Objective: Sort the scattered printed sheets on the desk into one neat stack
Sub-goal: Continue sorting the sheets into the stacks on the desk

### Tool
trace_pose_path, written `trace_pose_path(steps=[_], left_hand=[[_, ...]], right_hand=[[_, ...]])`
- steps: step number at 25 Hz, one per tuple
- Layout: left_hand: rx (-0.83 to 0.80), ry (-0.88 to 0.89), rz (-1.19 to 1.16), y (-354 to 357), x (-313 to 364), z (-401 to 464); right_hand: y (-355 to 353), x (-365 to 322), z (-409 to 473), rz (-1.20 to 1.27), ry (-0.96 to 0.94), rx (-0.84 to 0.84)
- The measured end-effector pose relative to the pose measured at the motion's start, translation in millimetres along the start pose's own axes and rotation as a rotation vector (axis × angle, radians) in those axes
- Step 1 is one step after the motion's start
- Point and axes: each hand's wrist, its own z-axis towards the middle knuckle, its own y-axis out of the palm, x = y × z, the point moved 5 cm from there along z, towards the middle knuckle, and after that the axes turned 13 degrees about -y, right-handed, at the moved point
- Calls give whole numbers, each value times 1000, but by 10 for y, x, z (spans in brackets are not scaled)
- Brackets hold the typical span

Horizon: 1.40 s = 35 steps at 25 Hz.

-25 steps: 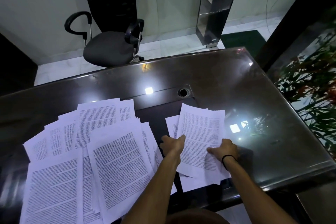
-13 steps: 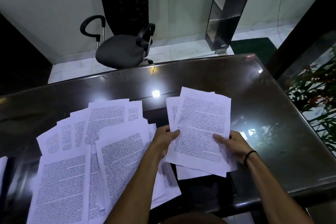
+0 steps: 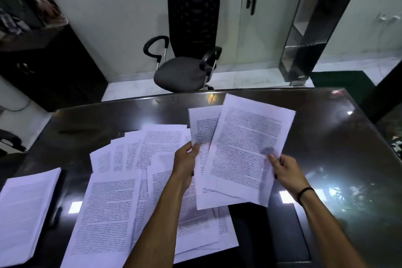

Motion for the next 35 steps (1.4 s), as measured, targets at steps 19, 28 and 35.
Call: trace_pose_path(steps=[19, 28, 35], left_hand=[[357, -122, 118, -1635, -882, -246], [530, -73, 758, -1646, -1138, 21], [586, -58, 805, -1671, -1162, 67]], right_hand=[[2224, 81, -489, -191, 175, -347], [2182, 183, -490, -402, 330, -200], [2250, 249, -397, -435, 405, -286]])
